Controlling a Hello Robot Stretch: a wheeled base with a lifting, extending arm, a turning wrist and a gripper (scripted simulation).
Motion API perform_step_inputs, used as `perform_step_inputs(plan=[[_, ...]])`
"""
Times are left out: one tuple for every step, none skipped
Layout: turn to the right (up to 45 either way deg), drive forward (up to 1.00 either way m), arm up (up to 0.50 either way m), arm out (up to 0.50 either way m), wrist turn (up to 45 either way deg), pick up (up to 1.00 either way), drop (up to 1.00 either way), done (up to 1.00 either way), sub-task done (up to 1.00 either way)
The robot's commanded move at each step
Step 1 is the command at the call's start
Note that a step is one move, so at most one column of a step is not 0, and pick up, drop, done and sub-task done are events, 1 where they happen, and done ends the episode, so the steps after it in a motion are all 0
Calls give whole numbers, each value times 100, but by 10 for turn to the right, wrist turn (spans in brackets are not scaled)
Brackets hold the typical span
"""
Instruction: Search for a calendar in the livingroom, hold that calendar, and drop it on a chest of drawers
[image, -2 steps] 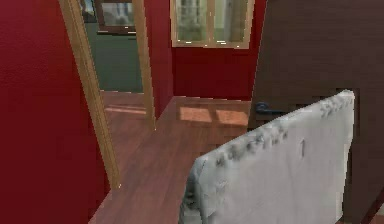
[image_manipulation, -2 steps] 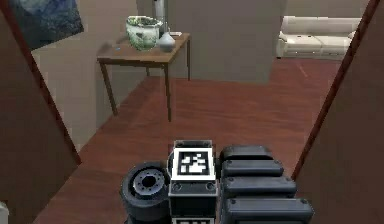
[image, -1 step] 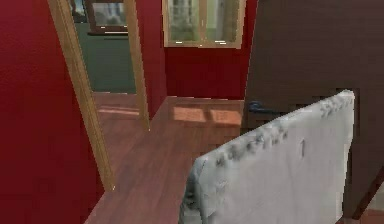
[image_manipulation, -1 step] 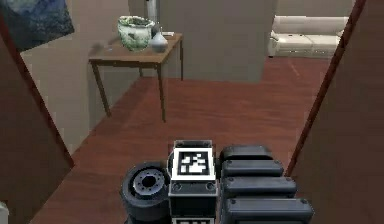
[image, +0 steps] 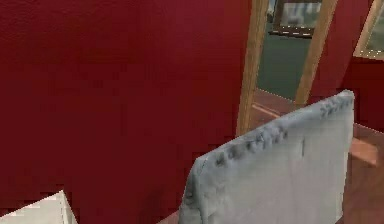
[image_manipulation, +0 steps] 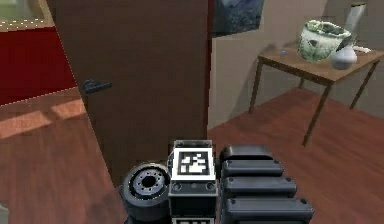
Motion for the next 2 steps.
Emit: perform_step_inputs(plan=[[-30,0,0,0,0,0,0,0,0],[0,70,0,0,0,0,0,0,0]])
